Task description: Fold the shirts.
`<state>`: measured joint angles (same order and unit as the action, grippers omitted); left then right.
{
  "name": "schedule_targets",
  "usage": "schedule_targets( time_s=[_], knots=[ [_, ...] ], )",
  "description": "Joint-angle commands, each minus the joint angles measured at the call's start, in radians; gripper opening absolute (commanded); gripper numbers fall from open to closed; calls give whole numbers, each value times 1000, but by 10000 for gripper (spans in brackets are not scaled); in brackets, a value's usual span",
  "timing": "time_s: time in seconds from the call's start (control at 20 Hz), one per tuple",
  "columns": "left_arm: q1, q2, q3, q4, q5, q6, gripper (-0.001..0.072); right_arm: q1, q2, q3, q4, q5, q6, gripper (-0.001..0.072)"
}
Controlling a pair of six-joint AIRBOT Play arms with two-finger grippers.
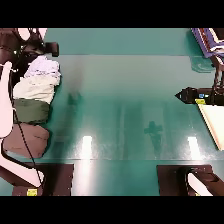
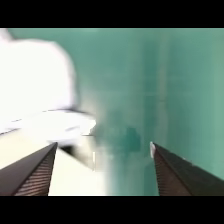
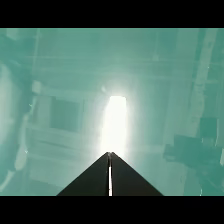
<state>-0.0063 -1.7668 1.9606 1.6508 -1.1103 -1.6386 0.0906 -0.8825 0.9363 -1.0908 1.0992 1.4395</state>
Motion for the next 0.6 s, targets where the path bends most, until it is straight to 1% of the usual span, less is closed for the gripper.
schedule_targets(
  time_s=[0.0,0.15,0.3,0.35,0.4,0.45,0.5,0.55],
  knots=[
    [98,-114,-13,17,43,-38,683,1,1,1,1,0,1,16],
    [140,-195,-13,-3,87,-36,683,1,1,1,1,-1,1,16],
    [144,-238,-13,-2,107,-29,681,1,1,1,1,-7,1,16],
    [144,-240,-13,-2,117,-30,626,1,1,1,1,-12,2,16],
    [144,-238,-6,-7,123,-30,439,1,1,1,1,-16,1,16],
    [144,-236,8,-16,121,-30,187,1,1,1,1,-21,1,16],
    [144,-232,27,-28,111,-29,24,1,1,1,2,-28,1,16],
    [144,-223,52,-50,95,-29,19,1,2,1,2,-34,1,16]
  ],
)
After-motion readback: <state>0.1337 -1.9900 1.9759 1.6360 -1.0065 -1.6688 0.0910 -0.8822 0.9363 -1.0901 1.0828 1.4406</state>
